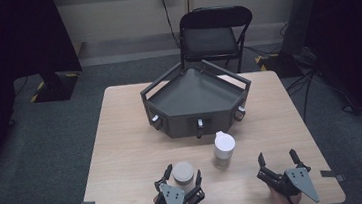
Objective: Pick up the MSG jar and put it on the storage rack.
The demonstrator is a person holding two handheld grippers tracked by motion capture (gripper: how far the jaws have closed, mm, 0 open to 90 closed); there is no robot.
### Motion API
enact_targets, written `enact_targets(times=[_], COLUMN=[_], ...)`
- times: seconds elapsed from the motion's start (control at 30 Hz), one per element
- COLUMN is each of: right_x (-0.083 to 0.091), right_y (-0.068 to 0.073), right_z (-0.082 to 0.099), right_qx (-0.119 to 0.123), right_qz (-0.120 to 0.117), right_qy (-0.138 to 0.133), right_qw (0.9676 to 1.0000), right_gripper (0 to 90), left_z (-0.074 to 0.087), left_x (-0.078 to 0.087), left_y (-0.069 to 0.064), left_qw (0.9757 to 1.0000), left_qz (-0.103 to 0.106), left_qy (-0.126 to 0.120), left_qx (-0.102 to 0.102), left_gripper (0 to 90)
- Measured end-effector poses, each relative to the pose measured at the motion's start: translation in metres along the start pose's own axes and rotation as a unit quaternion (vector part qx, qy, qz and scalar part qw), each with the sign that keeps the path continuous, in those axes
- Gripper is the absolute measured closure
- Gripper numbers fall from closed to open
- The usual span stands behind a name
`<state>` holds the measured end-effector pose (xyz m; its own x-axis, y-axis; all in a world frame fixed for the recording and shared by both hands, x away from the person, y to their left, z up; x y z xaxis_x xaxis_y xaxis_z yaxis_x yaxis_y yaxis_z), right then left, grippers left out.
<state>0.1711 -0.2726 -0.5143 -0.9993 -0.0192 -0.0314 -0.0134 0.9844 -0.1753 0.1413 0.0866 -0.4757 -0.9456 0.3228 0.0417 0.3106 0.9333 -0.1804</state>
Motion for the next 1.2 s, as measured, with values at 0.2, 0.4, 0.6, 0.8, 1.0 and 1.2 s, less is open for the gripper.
enact_targets(times=[0.2, 0.4, 0.6, 0.8, 1.0, 1.2], right_x=[0.0000, 0.0000, 0.0001, 0.0000, 0.0000, 0.0000], right_y=[0.0001, 0.0001, 0.0002, 0.0002, 0.0002, 0.0002], right_z=[0.0000, 0.0000, 0.0000, 0.0000, 0.0000, -0.0001], right_qx=[0.000, 0.000, 0.001, 0.000, 0.000, 0.000], right_qz=[0.000, 0.000, 0.001, 0.001, 0.001, 0.001], right_qy=[0.000, 0.000, 0.000, 0.000, 0.000, 0.000], right_qw=[1.0000, 1.0000, 1.0000, 1.0000, 1.0000, 1.0000], right_gripper=[0.0, 0.0, 0.0, 0.0, 0.0, 0.0], left_z=[0.0031, 0.0045, 0.0067, 0.0069, 0.0052, 0.0028], left_x=[0.0023, 0.0034, 0.0033, 0.0034, 0.0038, 0.0027], left_y=[-0.0014, -0.0010, -0.0010, -0.0006, 0.0010, 0.0042], left_qw=[1.0000, 1.0000, 1.0000, 1.0000, 1.0000, 0.9999], left_qz=[-0.003, -0.005, -0.006, -0.005, -0.002, 0.006], left_qy=[-0.001, 0.000, -0.006, -0.007, -0.003, -0.002], left_qx=[-0.003, -0.002, 0.000, 0.000, 0.002, 0.008], left_gripper=[23.9, 31.8, 33.6, 33.7, 33.8, 33.9])
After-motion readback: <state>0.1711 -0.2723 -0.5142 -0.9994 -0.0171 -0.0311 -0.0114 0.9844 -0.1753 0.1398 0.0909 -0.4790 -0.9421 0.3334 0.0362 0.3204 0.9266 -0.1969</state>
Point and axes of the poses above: each handheld gripper's, and its own axes: x roughly backward along the jaws, z roughly out of its underside, y roughly to its left, the point moved 3 cm from there along -x, roughly forward along the jaws, and after that the axes turned 9 degrees about x, right-handed, at the moved point
